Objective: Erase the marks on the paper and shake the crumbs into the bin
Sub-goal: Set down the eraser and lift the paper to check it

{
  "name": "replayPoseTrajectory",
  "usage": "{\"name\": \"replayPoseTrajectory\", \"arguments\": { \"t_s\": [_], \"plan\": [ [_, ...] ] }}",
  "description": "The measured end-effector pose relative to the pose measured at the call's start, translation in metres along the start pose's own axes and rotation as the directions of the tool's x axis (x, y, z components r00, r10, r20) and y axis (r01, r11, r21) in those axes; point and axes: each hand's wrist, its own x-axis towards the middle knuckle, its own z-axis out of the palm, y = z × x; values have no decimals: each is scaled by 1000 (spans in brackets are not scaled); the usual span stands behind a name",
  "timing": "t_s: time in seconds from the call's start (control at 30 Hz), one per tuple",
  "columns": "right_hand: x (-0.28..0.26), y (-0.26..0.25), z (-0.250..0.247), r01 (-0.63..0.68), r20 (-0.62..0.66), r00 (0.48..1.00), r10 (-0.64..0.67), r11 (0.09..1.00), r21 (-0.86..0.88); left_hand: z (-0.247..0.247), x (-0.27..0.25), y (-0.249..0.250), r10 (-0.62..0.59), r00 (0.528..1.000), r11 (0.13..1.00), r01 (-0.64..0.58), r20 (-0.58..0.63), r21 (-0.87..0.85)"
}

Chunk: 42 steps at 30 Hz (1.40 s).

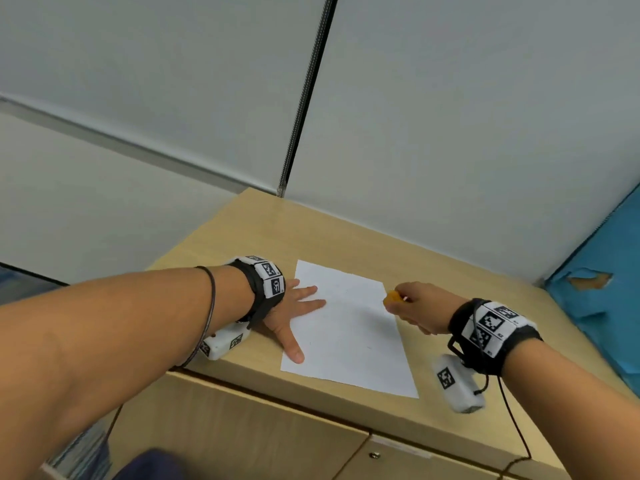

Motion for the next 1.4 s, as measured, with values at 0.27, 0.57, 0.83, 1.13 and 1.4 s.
{"name": "replayPoseTrajectory", "arguments": {
  "t_s": [0.27, 0.57, 0.83, 1.13, 1.4],
  "plan": [
    [-49, 54, 18, -160, 76, 986, 149, 971, 177, 17, -17, 14, -145, 985, 989, 144, -94, -23],
    [-63, 95, 30, -357, -14, 931, 365, 918, 174, 13, -64, 47, -126, 990, 992, 127, -68, 16],
    [-77, 119, 33, -437, -167, 891, 423, 897, -60, 13, -78, 58, -52, 996, 988, 42, -70, -147],
    [-83, 40, 70, -17, -139, 990, 1, 993, -114, 47, -98, 13, -268, 957, 945, 239, -110, -223],
    [-90, -1, 104, 124, -60, 989, -138, 972, -201, 78, -155, 14, -316, 911, 876, 173, -265, -450]
  ]
}}
